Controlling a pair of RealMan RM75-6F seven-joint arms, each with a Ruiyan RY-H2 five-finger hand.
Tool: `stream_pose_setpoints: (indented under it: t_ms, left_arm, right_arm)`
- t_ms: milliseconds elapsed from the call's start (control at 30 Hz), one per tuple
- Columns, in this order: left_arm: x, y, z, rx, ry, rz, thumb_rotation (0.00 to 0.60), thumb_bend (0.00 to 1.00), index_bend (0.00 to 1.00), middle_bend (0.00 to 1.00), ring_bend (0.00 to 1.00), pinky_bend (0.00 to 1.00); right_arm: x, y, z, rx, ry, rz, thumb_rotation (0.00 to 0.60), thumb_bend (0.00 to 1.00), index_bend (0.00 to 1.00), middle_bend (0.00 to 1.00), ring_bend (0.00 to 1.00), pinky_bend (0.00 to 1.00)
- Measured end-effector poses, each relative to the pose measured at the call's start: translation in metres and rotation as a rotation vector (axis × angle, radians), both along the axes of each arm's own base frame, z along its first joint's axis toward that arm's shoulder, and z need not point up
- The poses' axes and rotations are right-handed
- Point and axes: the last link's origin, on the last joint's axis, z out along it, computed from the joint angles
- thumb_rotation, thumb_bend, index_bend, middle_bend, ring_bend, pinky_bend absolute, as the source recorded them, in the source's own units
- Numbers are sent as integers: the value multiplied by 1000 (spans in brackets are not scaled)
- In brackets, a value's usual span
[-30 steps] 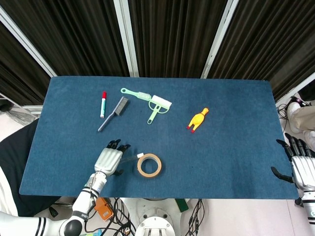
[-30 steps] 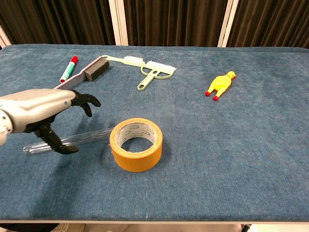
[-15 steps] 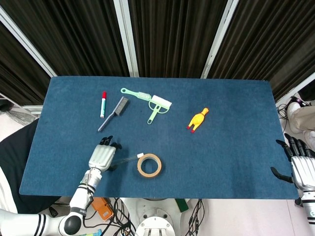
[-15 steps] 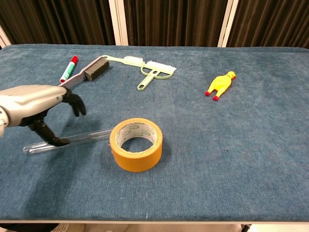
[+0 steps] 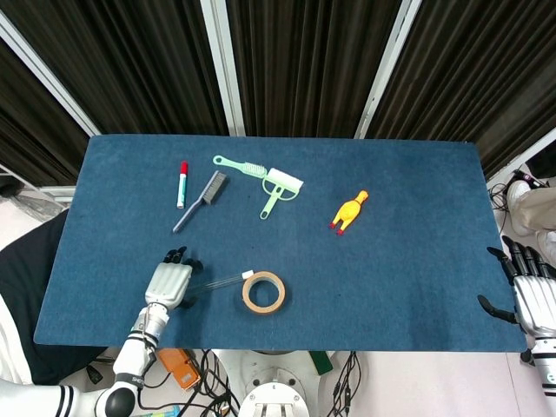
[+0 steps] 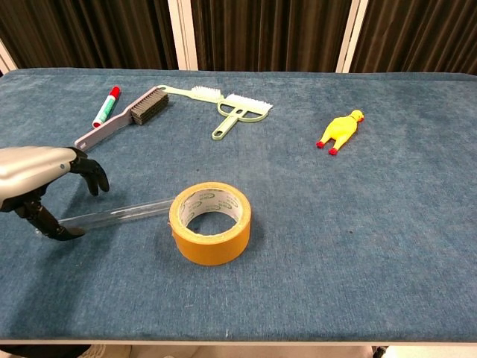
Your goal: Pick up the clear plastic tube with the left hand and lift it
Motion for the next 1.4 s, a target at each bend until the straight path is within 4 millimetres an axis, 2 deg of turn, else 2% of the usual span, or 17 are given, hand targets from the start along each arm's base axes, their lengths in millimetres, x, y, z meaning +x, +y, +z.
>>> stream_pose_setpoints:
  t_ms: [700,1200,1400]
  left_arm:
    - [-7,1,-7,-11,-18,17,600,282,409,429,96,87]
    - [-12,1,-6,-22,-106,23,600,351,511,523,141,87]
    - [-13,2,-3,-27,-156,30,600,410,534,534,141,87]
  right_arm:
    - [-1,-1,1,-1,-2,-6,600,356,205,54,9,0]
    - [-1,0,0,6,3,-9,600,356,205,54,9,0]
    - [-1,0,0,5,3,-10,600,356,205,54,8,0]
